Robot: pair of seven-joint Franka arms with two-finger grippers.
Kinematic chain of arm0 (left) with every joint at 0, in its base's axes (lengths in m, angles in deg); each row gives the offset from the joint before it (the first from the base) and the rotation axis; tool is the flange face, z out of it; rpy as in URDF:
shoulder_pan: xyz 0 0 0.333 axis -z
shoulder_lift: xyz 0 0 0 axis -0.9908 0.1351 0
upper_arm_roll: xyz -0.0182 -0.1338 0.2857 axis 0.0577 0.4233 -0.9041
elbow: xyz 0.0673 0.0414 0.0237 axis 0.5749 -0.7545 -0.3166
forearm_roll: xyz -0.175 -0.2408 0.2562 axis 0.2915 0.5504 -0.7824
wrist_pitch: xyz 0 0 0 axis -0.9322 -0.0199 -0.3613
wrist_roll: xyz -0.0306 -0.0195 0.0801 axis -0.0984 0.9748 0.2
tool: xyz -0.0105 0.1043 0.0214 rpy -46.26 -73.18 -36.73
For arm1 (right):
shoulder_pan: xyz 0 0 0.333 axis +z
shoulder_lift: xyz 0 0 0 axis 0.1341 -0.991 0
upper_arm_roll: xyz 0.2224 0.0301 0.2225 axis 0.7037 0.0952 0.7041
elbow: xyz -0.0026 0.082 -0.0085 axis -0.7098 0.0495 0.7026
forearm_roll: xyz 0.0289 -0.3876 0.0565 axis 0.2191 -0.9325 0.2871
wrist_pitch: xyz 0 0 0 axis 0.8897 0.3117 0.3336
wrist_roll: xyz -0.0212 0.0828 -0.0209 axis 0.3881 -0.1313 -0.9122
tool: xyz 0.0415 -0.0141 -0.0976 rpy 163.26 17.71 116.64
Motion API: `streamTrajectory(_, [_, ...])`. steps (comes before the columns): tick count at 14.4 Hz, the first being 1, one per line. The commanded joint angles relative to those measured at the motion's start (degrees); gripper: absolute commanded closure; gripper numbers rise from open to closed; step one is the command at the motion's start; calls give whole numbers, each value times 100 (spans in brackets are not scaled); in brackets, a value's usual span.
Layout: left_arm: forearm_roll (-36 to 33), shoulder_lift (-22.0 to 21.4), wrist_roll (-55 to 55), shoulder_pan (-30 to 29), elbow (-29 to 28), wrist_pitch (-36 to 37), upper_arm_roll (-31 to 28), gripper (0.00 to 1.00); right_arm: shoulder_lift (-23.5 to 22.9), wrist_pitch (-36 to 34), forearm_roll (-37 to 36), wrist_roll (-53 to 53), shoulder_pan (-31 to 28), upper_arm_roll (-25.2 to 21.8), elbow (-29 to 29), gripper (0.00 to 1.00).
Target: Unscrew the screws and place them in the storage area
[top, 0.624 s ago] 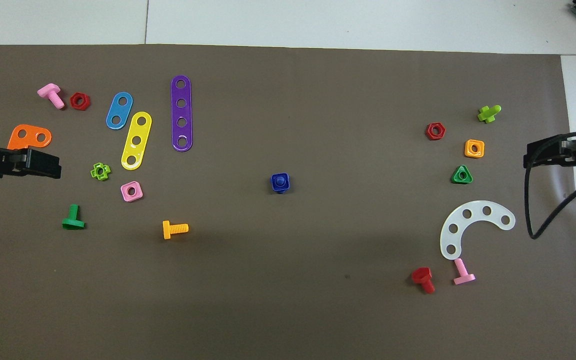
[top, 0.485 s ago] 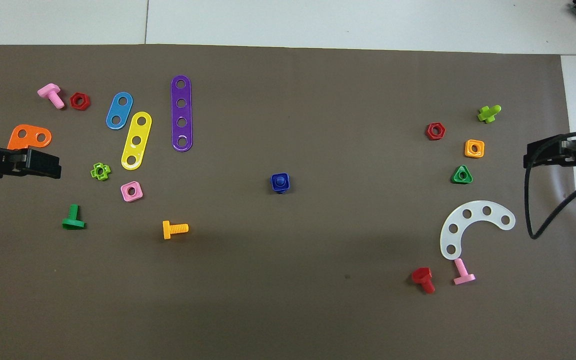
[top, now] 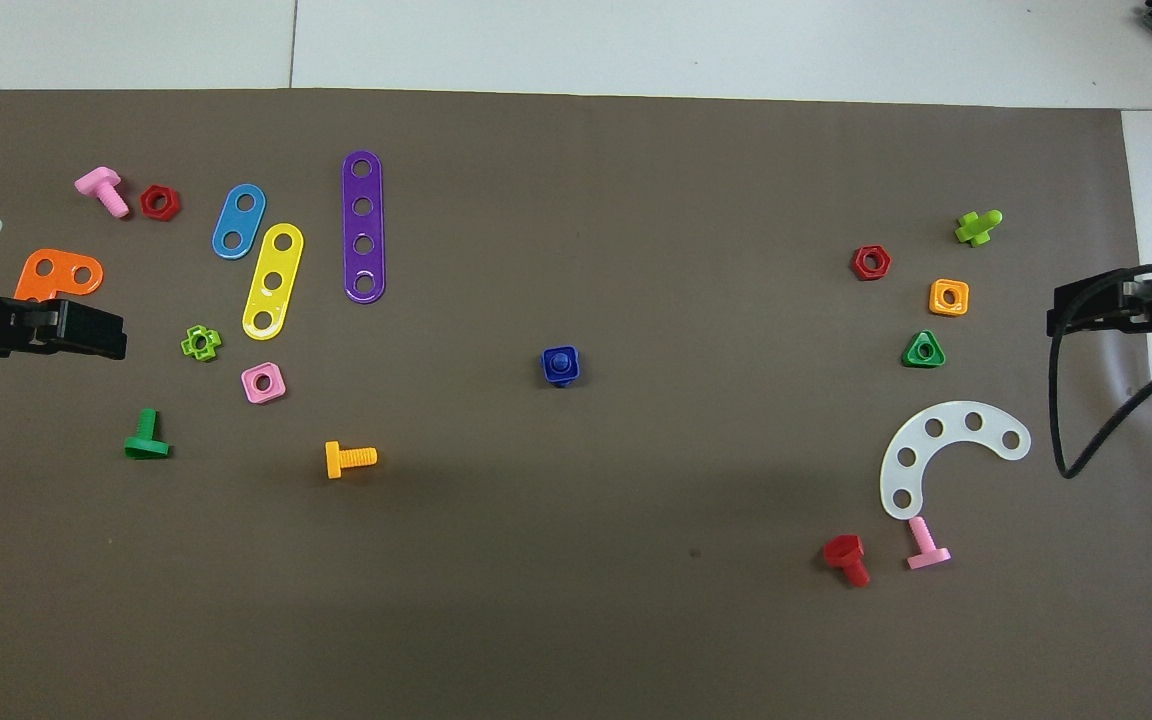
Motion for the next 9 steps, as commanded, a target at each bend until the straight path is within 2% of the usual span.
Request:
streamTrajectory(1, [-48,-197,-35,88,-303,-177,40,0,25,-58,19,72,-36,34,32,0])
streamTrajectory(5, [233,13,-201,544,-322,-336,41,0,25,-58,19,72,-36,34,32,0])
streamTrajectory(9, [427,461,-1272,1194,-208,-897,32,0,25,-58,19,72,-36,34,32,0])
